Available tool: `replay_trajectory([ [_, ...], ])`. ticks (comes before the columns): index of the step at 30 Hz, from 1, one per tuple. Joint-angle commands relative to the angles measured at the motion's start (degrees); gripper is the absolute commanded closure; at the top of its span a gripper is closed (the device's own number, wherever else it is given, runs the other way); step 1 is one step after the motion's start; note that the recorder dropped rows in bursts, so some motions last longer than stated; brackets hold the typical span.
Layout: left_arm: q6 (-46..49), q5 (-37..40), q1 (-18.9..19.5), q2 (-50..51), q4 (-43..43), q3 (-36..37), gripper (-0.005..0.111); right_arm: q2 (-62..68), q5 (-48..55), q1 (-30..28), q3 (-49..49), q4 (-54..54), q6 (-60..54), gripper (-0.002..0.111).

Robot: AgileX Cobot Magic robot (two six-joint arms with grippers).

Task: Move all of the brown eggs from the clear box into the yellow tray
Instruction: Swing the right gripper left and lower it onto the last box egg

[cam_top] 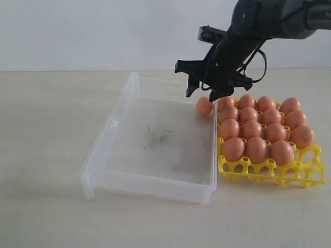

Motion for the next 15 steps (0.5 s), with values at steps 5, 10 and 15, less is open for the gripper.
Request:
replay_trajectory([
  [5,0.51,-0.66,-0.19,-0.59,0.16,0.32,0.103,6.76,4.17,-0.15,-12.11,-5.37,7.0,0.056],
  [10,0.51,-0.66,-0.19,-0.59,0.16,0.32,0.103,8.29,9.11,-0.15,-13.49,-9.77,9.61,0.056],
  [15,0.51,-0.66,-0.19,-0.59,0.16,0.32,0.103,9.38,8.62,-0.15,-13.49,-10.33,10.21,0.056],
])
